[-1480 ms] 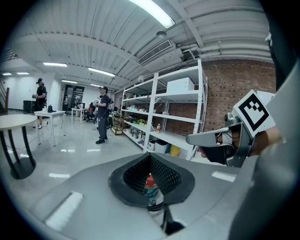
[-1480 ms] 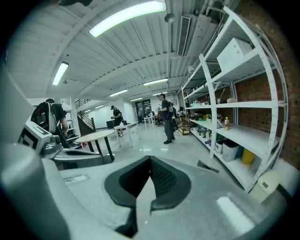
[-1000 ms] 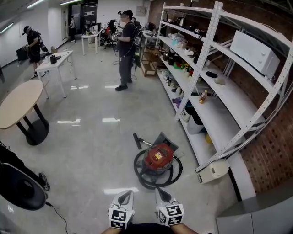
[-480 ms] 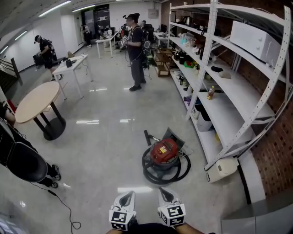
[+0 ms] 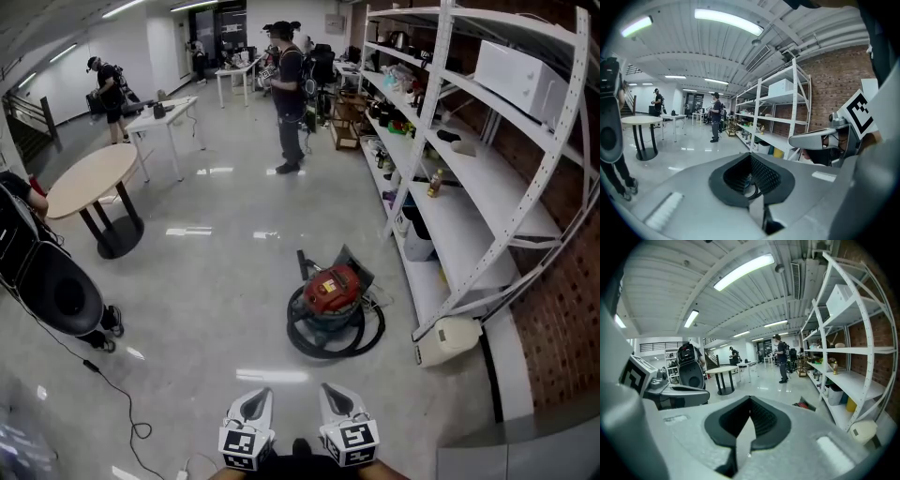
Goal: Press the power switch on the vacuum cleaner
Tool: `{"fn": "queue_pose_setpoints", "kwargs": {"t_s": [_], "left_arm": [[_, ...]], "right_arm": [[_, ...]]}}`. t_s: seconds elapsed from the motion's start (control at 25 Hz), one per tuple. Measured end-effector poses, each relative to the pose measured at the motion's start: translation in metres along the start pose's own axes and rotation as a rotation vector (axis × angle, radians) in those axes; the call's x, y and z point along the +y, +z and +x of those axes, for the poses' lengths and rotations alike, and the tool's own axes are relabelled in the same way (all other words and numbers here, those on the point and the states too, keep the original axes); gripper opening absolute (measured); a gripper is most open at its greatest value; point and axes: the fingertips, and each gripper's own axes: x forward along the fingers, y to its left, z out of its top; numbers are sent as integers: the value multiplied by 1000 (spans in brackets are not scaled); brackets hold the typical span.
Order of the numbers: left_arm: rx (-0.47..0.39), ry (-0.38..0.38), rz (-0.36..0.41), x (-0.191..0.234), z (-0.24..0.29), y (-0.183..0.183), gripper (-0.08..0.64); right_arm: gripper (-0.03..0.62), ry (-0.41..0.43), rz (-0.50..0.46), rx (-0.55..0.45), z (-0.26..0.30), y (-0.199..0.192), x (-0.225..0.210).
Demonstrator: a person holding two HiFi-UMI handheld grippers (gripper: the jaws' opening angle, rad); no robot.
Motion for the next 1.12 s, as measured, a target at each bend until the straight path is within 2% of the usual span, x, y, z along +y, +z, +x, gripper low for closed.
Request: {"fn": "queue_pose_setpoints", "kwargs": {"t_s": [0.2,0.56,1.12], "left_arm": [[-7,11,-4,-9,-19,-4,15],[-23,61,-18,3,-45,-13,15],[-26,50,-8,-13,-47,-15,15]], "right_arm": [[-8,10,-18,-6,-20,-5,6],[-9,66,-89,2,-28,-11,39],[-9,65,-55,6,-40,-15,27]]}}
